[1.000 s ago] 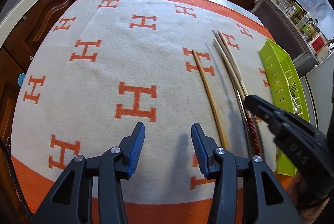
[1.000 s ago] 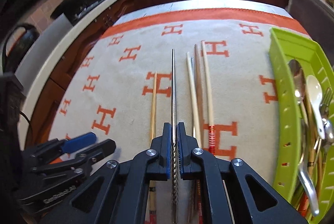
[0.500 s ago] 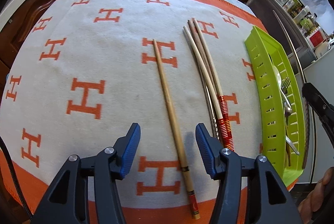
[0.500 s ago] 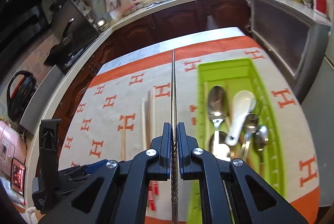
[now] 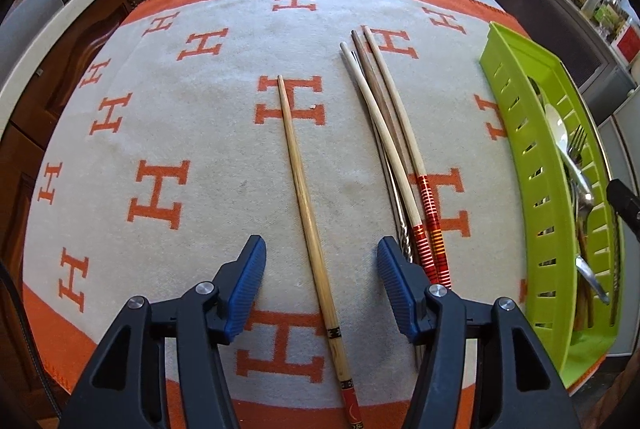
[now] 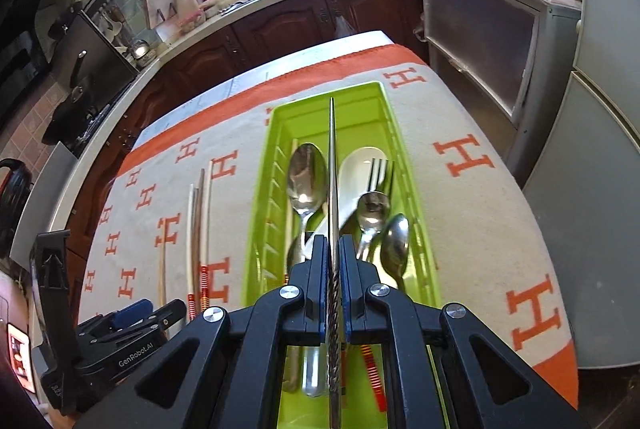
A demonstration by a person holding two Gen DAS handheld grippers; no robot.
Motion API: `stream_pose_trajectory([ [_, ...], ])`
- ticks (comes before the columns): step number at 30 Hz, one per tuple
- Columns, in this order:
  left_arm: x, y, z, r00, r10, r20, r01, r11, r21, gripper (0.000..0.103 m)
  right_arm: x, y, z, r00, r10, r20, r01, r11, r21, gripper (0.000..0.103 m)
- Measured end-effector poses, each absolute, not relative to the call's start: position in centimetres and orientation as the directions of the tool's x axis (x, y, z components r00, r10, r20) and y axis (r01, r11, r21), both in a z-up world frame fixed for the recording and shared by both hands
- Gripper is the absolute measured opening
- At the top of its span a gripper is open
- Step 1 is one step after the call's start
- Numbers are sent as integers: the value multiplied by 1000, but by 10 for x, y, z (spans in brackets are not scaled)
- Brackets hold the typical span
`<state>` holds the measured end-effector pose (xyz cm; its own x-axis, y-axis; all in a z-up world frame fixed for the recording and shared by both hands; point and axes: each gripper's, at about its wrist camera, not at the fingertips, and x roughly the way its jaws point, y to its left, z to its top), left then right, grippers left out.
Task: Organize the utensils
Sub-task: 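Grasp a wooden chopstick with the left tool while the right tool grasps a metal chopstick, then carry both chopsticks over the green tray and lower them inside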
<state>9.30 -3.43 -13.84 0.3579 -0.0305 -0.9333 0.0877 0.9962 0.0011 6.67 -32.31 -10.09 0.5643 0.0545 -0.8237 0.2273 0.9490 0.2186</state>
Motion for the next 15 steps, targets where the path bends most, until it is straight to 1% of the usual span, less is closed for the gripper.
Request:
stream_pose_trajectory([
  [2,93,-36,-138,361,-27,-932,84,996,3,55,69,-323,-105,551,47,-833,229,952,205,6],
  [4,93,-35,-137,361,-27,-932,85,996,4,50,68,-323,-107,548,49,-835,229,951,206,6],
  [6,91,-36,-136,365,-29,-931,91,996,4,37,67,-321,-108,548,52,-835,229,951,209,6],
  [7,90,-36,-135,366,-30,-930,95,995,5,34,67,-320,-108,547,52,-835,229,951,209,6],
  [9,88,-39,-134,366,-33,-930,105,994,7,21,66,-320,-108,549,53,-834,227,951,210,6],
  [10,87,-40,-134,367,-34,-930,108,994,6,17,66,-319,-108,551,54,-833,225,951,211,6],
  [11,87,-41,-134,367,-35,-929,109,994,5,10,65,-318,-108,553,55,-831,225,951,212,6],
  [12,86,-41,-134,367,-38,-929,110,994,2,7,64,-317,-107,553,56,-831,224,951,213,6],
  [15,85,-39,-134,367,-54,-929,102,995,-18,4,61,-316,-105,559,65,-826,221,949,224,6],
])
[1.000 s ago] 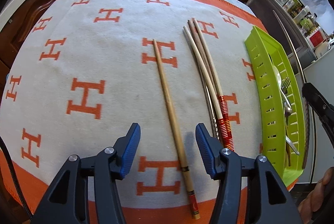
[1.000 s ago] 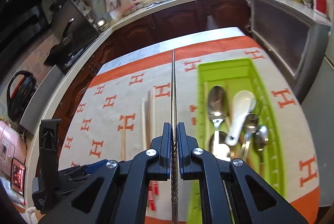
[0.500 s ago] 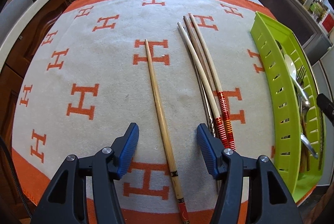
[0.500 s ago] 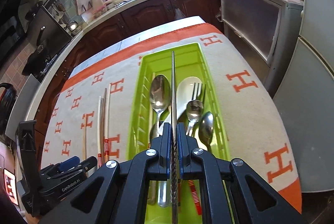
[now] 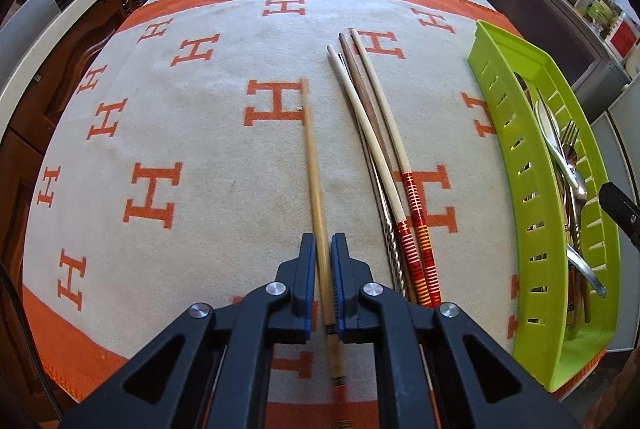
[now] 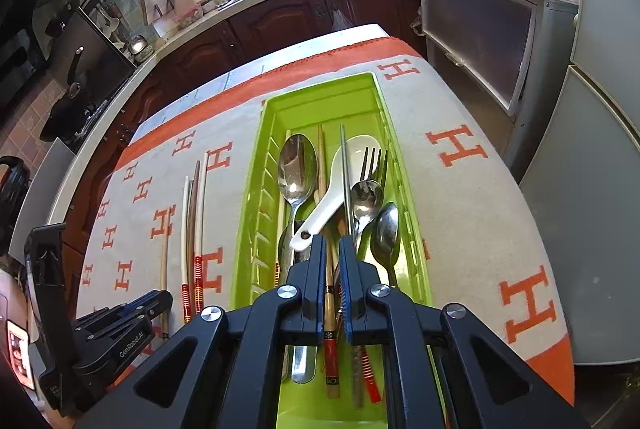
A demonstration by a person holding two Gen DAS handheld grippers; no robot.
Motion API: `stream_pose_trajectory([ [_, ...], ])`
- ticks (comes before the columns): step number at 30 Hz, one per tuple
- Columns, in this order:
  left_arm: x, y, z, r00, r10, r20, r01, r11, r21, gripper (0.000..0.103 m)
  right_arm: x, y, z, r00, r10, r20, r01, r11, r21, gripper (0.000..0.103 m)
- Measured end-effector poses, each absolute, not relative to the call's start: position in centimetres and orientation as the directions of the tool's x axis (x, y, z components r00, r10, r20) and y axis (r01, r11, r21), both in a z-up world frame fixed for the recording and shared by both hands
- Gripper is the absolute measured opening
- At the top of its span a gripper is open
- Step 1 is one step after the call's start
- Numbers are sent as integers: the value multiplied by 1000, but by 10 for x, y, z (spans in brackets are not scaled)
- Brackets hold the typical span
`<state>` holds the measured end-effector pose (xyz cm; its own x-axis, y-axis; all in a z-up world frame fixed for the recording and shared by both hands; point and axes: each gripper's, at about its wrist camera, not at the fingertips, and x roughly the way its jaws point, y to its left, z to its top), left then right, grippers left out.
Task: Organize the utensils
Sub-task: 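Carry both chopsticks over the green tray and lower them inside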
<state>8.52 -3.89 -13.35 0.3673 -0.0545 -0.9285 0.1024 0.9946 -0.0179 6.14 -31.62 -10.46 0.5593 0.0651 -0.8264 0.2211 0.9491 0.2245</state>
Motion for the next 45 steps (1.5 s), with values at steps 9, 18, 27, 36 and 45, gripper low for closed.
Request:
stream_pose_trajectory([
  [9,80,-30,-129,356,-106,-929,90,993,-79,4,51,-317,-97,579,86,-811,221,940,258,6],
  [18,67,-37,-87,403,-169,-900,127,984,-128,4,38,-321,-85,597,93,-797,226,933,279,6],
  [27,81,-96,-50,373,-304,-877,254,942,-218,4,22,-344,-72,626,79,-776,284,904,321,6],
  [36,112,-165,-56,267,-399,-877,319,896,-310,4,22,-359,-80,616,63,-785,332,883,331,6],
  [45,113,-172,-77,282,-338,-898,332,913,-239,21,27,-360,-84,611,45,-790,347,882,318,6],
])
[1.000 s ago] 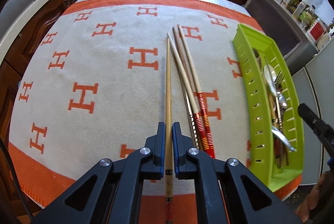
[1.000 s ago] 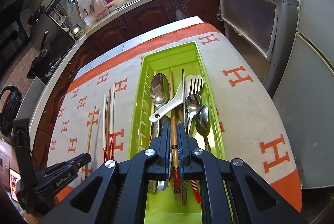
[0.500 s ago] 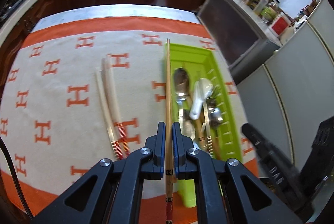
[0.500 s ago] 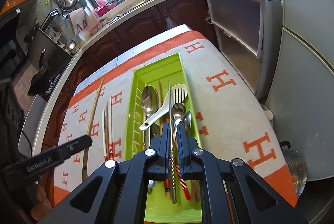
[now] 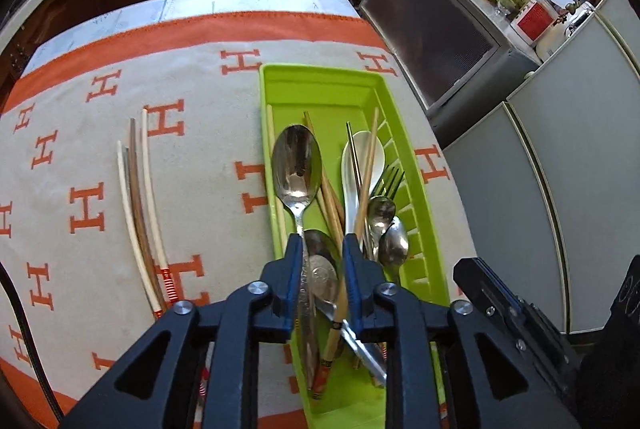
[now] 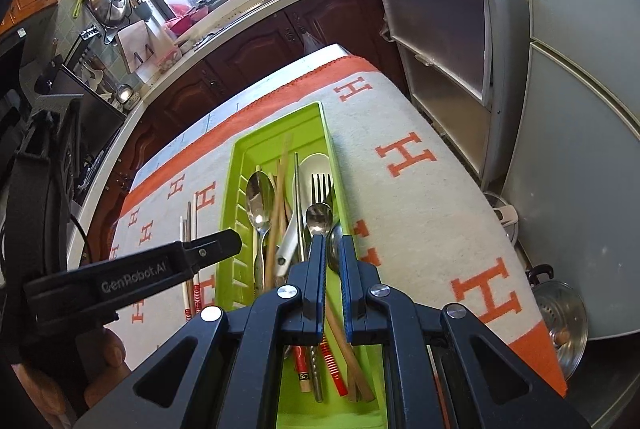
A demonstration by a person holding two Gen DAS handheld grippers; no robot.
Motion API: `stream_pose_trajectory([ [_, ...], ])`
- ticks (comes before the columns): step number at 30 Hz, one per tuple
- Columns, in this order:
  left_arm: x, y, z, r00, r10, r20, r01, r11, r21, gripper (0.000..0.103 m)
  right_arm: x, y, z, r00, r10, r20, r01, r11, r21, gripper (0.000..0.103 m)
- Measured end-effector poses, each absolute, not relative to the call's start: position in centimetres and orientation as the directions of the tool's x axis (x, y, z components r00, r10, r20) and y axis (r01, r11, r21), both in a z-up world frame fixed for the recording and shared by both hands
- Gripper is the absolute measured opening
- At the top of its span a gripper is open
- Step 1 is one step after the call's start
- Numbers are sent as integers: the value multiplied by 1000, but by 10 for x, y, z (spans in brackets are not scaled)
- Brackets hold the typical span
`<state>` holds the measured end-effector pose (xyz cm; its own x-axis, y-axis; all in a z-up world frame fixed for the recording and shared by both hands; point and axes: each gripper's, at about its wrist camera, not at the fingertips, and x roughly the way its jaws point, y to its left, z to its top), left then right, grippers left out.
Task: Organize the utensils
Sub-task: 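Carry both chopsticks over the green tray and lower them inside, then open both tools and move them back to the remaining chopsticks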
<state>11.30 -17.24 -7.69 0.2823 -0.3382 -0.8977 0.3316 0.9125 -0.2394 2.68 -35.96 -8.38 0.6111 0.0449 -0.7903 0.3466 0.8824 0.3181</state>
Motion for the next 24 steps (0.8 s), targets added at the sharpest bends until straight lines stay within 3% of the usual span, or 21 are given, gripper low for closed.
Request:
stream_pose_trajectory([
  [10,94,-97,-40,482,-283,-829,268,949,-168,55,32,-321,-76,609,99,-787,252,917,310,7],
  [18,89,-22,-22,549,-189,-814,174,979,-110,56,44,-263,-72,582,204,-787,106,941,322,7],
  [24,83,8,-39,563,-121,-817,124,990,-61,58,60,-218,-83,525,267,-808,19,946,324,7],
])
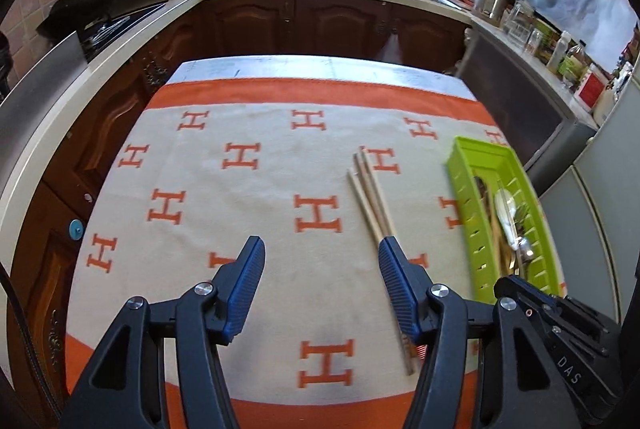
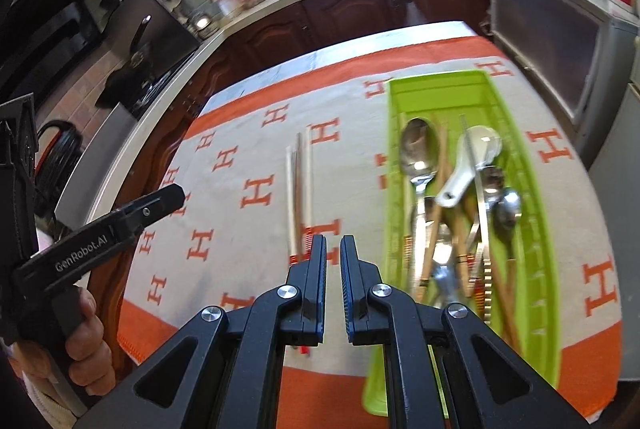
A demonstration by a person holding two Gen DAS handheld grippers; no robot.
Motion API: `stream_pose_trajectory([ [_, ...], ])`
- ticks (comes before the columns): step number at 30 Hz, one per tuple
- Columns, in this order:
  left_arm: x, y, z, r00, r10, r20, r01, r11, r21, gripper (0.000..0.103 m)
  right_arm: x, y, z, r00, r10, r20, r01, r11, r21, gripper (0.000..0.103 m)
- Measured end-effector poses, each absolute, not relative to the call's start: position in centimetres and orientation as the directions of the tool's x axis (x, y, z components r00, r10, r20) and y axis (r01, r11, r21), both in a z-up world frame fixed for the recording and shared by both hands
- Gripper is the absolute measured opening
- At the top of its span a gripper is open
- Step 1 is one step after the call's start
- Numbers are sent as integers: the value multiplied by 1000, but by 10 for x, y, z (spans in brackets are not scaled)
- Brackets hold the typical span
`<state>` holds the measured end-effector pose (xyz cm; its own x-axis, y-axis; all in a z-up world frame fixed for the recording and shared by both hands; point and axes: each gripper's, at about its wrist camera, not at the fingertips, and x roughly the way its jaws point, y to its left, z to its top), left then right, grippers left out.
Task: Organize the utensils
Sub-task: 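Open both tools and move them back to the remaining chopsticks, then grasp a dark wooden chopstick with the right tool while the left tool grasps a red-striped chopstick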
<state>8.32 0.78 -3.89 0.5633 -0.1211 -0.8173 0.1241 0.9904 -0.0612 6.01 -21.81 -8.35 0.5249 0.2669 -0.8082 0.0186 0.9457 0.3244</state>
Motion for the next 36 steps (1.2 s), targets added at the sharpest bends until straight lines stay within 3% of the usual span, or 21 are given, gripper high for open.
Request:
stream_pose_trajectory([
  [15,95,36,-109,436,-117,-892,90,992,-87,59,105,-152,-156,366,273,-889,-76,962,264,8],
  [27,106,40,-122,399,-142,-906,97,989,-112,59,118,-139,-163,391,173,-904,-109,984,140,8],
  [36,109,28,-132,364,-159,-918,122,985,-122,62,140,-152,-172,378,203,-903,-78,979,188,8],
])
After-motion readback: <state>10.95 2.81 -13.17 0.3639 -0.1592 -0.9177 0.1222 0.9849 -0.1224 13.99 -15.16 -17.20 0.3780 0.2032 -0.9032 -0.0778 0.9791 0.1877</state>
